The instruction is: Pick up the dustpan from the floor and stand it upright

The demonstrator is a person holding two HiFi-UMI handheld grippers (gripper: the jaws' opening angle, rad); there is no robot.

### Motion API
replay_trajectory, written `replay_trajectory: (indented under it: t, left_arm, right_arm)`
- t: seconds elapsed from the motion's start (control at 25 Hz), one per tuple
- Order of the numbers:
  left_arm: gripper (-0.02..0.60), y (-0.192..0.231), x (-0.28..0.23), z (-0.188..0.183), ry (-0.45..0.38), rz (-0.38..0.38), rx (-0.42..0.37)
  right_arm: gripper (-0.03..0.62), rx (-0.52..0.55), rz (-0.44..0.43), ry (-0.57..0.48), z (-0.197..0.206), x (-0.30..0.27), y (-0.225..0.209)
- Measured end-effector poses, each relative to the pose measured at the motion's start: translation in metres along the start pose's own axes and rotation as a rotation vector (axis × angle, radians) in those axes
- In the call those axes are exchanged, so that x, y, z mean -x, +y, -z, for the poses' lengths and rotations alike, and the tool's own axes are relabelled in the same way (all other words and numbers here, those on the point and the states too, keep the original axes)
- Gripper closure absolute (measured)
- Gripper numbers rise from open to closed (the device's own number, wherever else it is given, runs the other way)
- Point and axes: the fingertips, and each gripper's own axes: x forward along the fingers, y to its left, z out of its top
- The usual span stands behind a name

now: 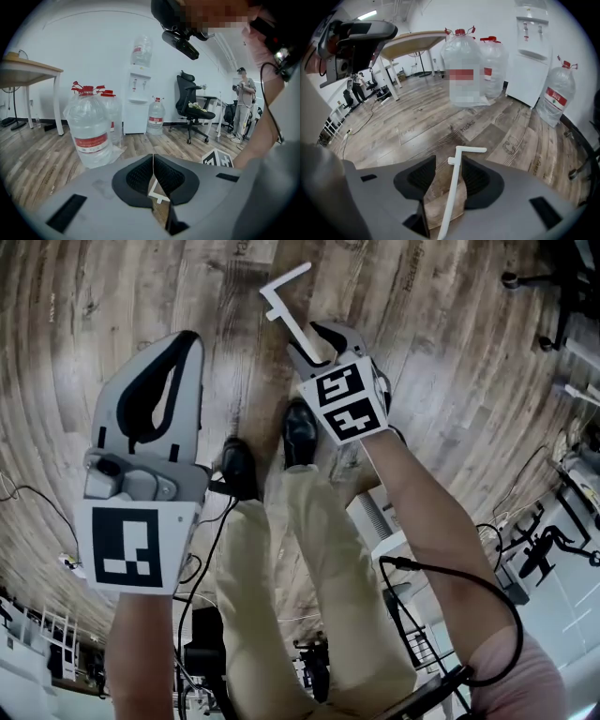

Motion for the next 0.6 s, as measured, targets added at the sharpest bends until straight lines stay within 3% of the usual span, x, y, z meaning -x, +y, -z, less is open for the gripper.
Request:
replay_trajectory:
  t: [0.6]
  left_arm:
    - [0.566,0.005,-0.020,0.052,-0.030,-0.016,0.025]
  right_arm:
    - [0.431,0.047,0.001,0.114,0.063,-0.083,-0.007]
